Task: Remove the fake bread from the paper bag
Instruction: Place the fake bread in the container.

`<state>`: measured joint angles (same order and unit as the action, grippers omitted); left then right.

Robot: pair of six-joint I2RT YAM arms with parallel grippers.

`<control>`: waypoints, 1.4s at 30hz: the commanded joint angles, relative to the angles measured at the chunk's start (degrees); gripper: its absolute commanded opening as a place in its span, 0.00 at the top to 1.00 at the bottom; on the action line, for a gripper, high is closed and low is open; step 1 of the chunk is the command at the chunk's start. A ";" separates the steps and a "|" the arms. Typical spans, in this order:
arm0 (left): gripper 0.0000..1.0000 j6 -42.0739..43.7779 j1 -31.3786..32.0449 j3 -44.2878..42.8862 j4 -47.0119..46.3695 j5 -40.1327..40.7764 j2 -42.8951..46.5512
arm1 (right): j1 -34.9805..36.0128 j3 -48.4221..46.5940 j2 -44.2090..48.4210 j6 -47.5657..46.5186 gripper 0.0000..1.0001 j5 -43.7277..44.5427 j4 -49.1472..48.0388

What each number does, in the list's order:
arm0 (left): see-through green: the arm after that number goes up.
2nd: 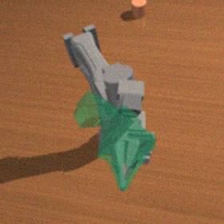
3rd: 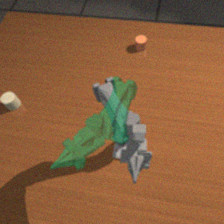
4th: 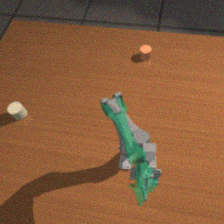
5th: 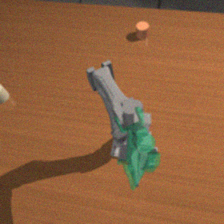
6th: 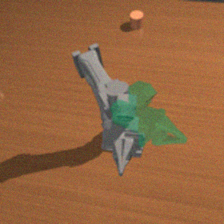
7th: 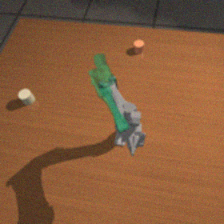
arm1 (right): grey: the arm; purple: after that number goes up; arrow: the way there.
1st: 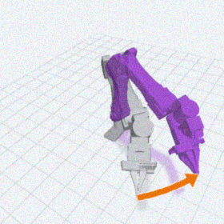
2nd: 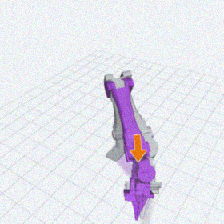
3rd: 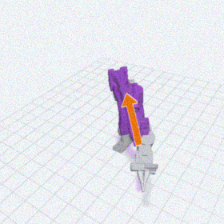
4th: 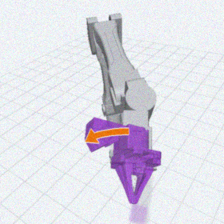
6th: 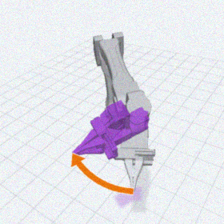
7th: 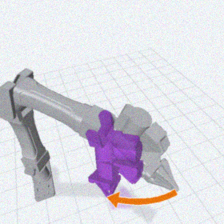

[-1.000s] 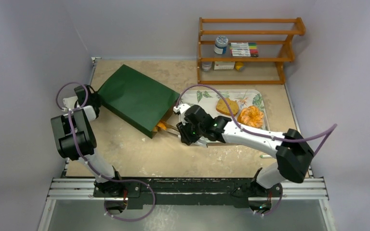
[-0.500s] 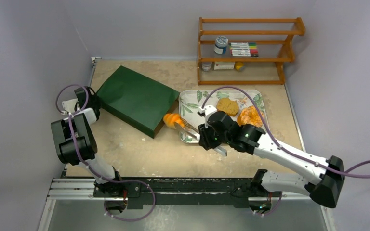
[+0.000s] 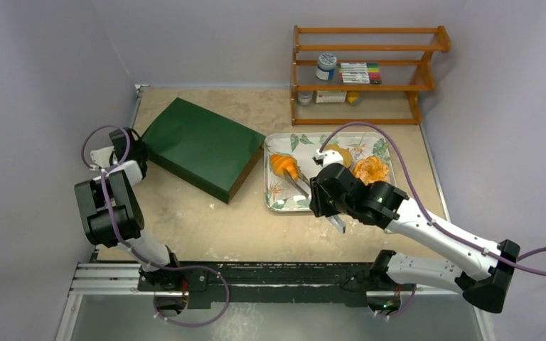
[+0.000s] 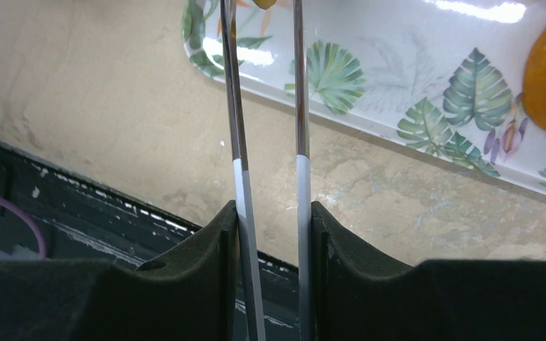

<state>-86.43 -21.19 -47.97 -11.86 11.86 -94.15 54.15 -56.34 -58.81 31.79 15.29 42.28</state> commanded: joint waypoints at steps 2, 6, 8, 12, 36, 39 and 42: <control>1.00 -1.29 0.18 0.59 -0.98 0.85 2.26 | -0.17 -6.82 1.84 6.68 0.88 9.50 3.11; 1.00 -1.22 0.18 0.80 -1.23 0.57 1.95 | -0.51 -8.91 1.57 11.53 0.87 15.45 6.99; 1.00 -1.07 0.18 0.77 -1.24 0.22 1.90 | -1.32 -8.82 1.73 13.36 0.86 17.62 7.56; 1.00 -0.70 0.16 1.09 -1.28 -0.14 1.76 | -6.17 -7.03 1.97 13.69 0.87 17.59 6.10; 1.00 2.15 0.18 -0.29 -0.93 -2.20 0.11 | -12.35 0.03 -7.75 9.43 0.91 2.14 -17.03; 1.00 2.13 0.11 -0.29 -1.02 -2.03 0.22 | -12.40 3.36 -8.34 11.46 0.90 1.17 -19.39; 1.00 2.32 0.01 -0.37 -0.98 -2.01 0.25 | -12.38 5.72 -9.46 12.95 0.89 -1.44 -20.15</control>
<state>-84.88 -21.23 -47.05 -12.19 10.94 -94.17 41.60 -52.64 -67.57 41.69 16.82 27.27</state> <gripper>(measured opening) 0.006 0.382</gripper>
